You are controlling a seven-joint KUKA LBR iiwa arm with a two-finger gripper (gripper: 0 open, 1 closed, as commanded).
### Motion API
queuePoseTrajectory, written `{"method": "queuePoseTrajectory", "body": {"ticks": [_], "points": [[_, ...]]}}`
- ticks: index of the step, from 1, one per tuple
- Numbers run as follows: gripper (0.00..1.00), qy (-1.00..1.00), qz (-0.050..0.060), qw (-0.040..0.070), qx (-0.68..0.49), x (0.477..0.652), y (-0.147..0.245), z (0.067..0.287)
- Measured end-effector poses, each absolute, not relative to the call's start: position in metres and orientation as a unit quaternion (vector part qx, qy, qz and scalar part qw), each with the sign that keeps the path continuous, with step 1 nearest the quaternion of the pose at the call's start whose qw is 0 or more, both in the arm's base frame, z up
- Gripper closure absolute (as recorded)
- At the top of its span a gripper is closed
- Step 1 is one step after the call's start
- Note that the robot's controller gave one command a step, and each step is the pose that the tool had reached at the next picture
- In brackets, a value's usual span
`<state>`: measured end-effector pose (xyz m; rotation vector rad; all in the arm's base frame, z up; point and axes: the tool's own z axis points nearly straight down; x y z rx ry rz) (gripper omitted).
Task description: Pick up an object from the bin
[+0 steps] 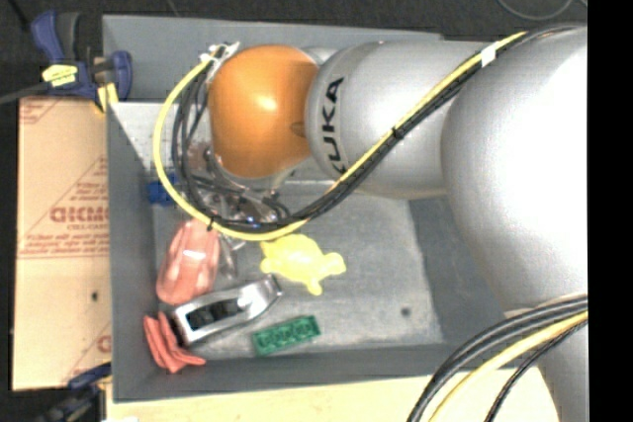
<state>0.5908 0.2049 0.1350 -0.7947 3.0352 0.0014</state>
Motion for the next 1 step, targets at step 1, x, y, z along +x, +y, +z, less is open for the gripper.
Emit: {"method": "queuePoseTrajectory", "body": {"ticks": [1], "points": [[0.00, 0.936, 0.000, 0.007, -0.351, 0.5926, 0.2139, 0.1377]]}}
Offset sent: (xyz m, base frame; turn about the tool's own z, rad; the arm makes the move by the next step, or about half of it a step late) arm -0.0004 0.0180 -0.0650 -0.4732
